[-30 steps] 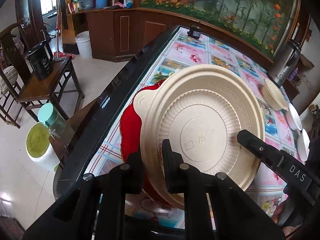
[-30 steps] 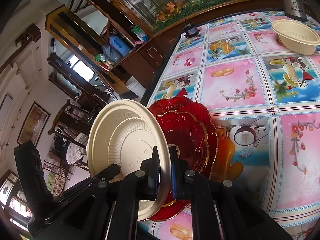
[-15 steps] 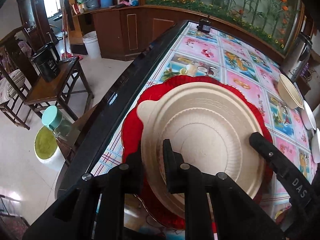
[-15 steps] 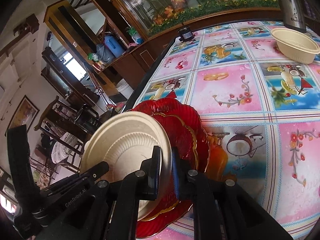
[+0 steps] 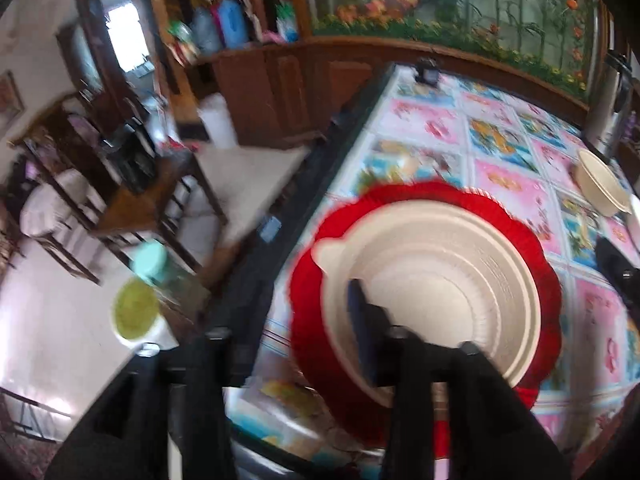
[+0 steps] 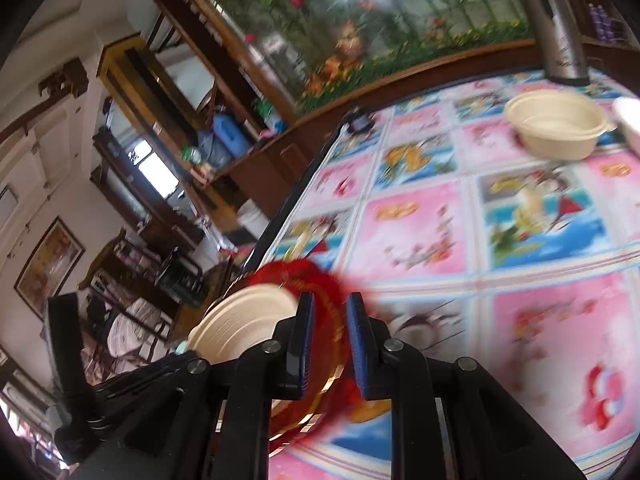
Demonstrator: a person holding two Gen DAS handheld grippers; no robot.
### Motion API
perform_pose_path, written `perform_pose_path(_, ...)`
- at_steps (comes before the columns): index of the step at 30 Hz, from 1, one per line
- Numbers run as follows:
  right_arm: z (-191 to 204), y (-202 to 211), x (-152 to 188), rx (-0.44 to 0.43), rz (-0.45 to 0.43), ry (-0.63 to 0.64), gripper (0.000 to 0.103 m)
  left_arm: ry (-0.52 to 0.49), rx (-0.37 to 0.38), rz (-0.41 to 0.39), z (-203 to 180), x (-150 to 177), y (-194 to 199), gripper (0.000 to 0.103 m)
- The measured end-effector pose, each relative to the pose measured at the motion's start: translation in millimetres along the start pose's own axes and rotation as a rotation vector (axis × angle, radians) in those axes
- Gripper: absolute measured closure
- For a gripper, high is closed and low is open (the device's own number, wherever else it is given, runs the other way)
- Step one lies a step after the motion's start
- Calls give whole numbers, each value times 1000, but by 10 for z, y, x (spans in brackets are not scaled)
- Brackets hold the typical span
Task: Organize plates and bowls
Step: 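Open the right tool to release the beige bowl and withdraw, then reach the right tool toward the smaller beige bowl and grasp its rim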
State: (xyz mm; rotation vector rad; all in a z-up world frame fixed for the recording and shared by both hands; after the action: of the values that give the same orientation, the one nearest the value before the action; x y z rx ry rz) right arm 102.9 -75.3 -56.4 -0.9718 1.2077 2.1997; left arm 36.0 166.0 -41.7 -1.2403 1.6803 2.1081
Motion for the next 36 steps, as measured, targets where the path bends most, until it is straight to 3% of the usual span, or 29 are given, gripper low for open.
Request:
perform_pose_path(1, -64, 58, -23, 14, -14, -4, 82, -2, -18, -30, 6, -16, 56, 45)
perform_pose_path(4, -259, 200, -65, 49, -44, -18, 79, -4, -84, -130, 11, -85, 274, 44)
perform_pose_path(6, -424, 308, -70, 81, -65, -33, 78, 1, -77, -175, -14, -113, 408, 44)
perform_pose_path(10, -735, 483, -52, 129, -85, -69, 78, -22, 59, -196, -274, -81, 660, 32)
perform_pose_path(13, -980, 641, -26, 162, -100, -106, 78, -107, 161, -185, -658, 22, 791, 25)
perform_pose_path(16, -1208, 810, -20, 189, -112, -137, 78, -214, 272, -92, -1154, 158, 781, 25)
perform_pose_path(21, -1482, 1000, -7, 224, -113, -166, 77, -263, 399, 115, -1781, 318, 599, 25)
perform_pose_path(29, -1944, 1111, -51, 216, -72, -260, 73, -275, 434, 268, -2363, 448, 363, 26)
perform_pose_path(36, -2137, 865, -415, 161, -21, -302, 69, -179, 436, 323, -2607, 52, 131, 26)
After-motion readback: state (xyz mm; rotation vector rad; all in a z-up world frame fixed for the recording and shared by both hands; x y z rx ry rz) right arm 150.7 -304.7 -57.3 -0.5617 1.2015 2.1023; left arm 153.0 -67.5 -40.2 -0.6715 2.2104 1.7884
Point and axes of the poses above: each gripper's, at about its wrist camera, not at the fingertips, and y roughly against the way its jaws point, z to its left, x to its underside, the point moved 1 cm from there along -y, roughly the way its jaws point, and after that the axes turned 11 degrees about y, right-handed, at the moved point
